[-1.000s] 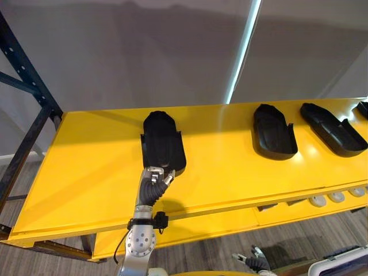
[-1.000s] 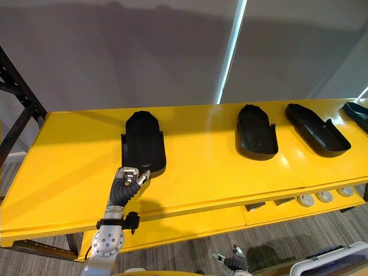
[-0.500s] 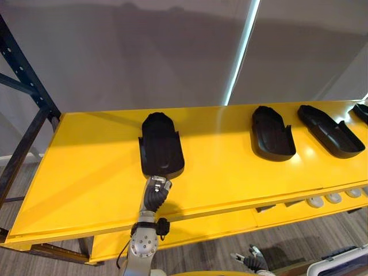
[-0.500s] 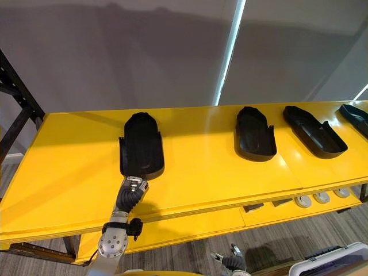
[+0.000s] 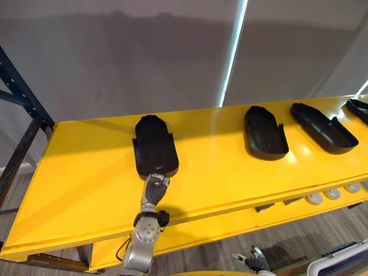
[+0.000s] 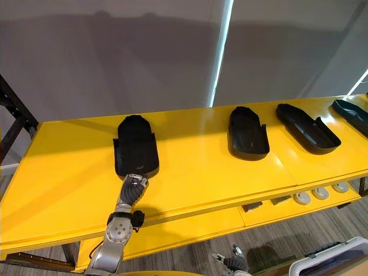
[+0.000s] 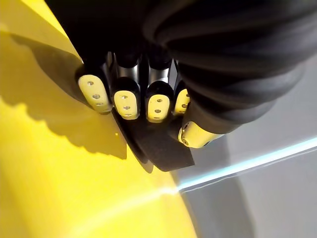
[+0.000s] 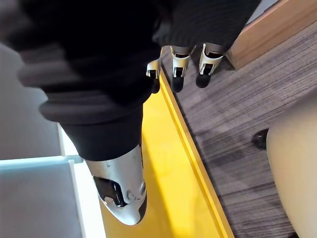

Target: Walk over and take plastic housings, then place them on the shelf

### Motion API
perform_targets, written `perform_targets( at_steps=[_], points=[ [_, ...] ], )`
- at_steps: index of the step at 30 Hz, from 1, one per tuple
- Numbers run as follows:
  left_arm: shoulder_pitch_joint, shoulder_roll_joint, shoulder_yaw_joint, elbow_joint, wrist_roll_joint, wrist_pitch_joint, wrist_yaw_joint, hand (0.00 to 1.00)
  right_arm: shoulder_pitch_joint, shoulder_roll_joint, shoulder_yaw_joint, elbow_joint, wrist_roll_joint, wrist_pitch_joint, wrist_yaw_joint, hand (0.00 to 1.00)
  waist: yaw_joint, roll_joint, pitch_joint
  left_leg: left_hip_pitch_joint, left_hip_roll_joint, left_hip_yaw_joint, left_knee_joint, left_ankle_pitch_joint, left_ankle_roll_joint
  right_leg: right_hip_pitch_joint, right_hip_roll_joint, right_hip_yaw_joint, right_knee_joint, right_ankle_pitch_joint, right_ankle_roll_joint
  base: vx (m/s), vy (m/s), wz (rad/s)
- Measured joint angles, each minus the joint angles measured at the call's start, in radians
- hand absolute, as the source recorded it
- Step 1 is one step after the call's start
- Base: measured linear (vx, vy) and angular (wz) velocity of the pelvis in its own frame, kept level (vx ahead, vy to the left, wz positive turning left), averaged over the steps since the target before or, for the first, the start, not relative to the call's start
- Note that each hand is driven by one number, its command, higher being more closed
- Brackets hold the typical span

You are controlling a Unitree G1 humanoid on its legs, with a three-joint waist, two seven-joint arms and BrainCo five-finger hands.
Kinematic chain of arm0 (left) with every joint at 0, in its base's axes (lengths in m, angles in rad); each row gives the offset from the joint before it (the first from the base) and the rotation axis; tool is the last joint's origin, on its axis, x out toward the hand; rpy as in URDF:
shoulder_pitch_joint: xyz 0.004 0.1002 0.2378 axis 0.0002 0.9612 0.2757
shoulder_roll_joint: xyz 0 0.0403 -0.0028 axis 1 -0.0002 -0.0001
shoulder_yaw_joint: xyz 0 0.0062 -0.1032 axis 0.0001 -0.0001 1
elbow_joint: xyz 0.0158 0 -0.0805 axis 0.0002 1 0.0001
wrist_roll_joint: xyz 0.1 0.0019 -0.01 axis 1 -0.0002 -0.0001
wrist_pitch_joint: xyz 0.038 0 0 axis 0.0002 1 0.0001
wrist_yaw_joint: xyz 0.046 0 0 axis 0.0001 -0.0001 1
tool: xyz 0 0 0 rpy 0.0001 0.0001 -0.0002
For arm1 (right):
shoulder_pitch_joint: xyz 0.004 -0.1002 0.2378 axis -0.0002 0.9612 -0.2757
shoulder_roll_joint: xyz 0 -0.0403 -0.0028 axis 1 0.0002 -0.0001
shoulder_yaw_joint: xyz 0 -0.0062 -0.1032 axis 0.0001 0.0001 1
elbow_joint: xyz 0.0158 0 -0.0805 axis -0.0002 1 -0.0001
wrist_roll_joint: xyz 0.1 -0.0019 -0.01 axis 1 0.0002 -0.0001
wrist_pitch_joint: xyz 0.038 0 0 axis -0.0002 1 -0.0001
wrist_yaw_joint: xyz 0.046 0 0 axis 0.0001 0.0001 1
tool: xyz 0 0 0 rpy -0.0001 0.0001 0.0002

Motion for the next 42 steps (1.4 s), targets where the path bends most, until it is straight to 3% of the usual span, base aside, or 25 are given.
perform_targets(
  at_steps=[8,23,26,31,33,36,39,40,42],
  points=[
    [-0.069,0.014,0.022,0.067,0.0,0.005,0.017,1.0,-0.018,-0.002,-0.024,0.024,-0.005,0.006,0.0,0.0,-0.002,0.002,0.0,0.02,0.0,0.001,-0.08,0.058,-0.011,0.005,0.014,0.001,-0.051,0.044,-0.013,-0.04,-0.027,-0.02],
    [-0.09,0.03,0.053,0.08,-0.009,0.006,0.031,1.0,-0.034,-0.001,-0.024,0.049,-0.012,0.006,-0.001,0.0,-0.008,-0.006,0.003,0.036,-0.009,-0.007,-0.124,0.083,-0.013,0.019,0.012,0.0,-0.091,0.071,-0.012,-0.03,-0.004,0.0],
    [-0.062,0.035,0.046,-0.066,-0.017,0.002,0.032,1.0,-0.036,0.002,-0.023,0.051,-0.012,0.005,-0.001,0.0,-0.002,-0.02,0.018,0.021,-0.01,-0.015,-0.108,0.08,-0.01,0.02,0.009,-0.002,-0.087,0.067,-0.009,0.02,0.012,0.08],
    [-0.014,0.072,0.074,-0.425,-0.055,-0.068,0.063,1.0,-0.037,0.002,-0.021,0.056,-0.011,-0.001,-0.002,0.0,-0.001,-0.02,0.031,0.008,-0.017,-0.038,-0.075,0.057,-0.001,0.022,-0.001,-0.024,-0.049,0.034,0.001,0.02,0.017,0.15],
    [0.02,0.075,0.144,-0.58,-0.082,-0.119,0.107,1.0,-0.038,0.002,-0.021,0.059,-0.011,-0.003,-0.008,0.0,0.002,-0.017,0.033,0.007,-0.017,-0.043,-0.053,0.041,0.0,0.025,-0.004,-0.026,-0.025,0.016,0.005,0.03,0.026,0.11],
    [0.069,0.071,0.331,-0.707,-0.173,-0.179,0.187,1.0,-0.038,0.003,-0.024,0.059,-0.011,-0.011,-0.016,0.0,0.006,-0.011,0.036,0.005,-0.017,-0.06,-0.019,0.016,0.002,0.037,-0.004,-0.043,-0.004,-0.007,0.005,0.02,0.001,0.14],
    [0.102,0.053,0.5,-0.713,-0.258,-0.193,0.259,1.0,-0.037,0.009,-0.024,0.059,-0.011,-0.012,-0.017,0.0,0.012,-0.007,0.038,-0.001,-0.015,-0.074,-0.001,0.007,0.001,0.041,-0.005,-0.058,0.008,-0.02,0.001,0.01,-0.013,0.15],
    [0.124,0.038,0.555,-0.708,-0.289,-0.191,0.279,1.0,-0.037,0.011,-0.024,0.058,-0.011,-0.012,-0.017,0.0,0.026,-0.007,0.039,-0.004,-0.014,-0.076,0.006,0.002,0.001,0.041,-0.005,-0.065,0.011,-0.025,0.0,0.01,-0.014,0.13],
    [0.174,0.02,0.62,-0.667,-0.326,-0.188,0.292,1.0,-0.037,0.012,-0.024,0.057,-0.011,-0.012,-0.017,0.0,0.03,-0.007,0.039,-0.021,-0.014,-0.096,0.034,-0.015,0.001,0.043,-0.006,-0.082,0.027,-0.039,-0.001,0.0,-0.013,0.23]
  ],
)
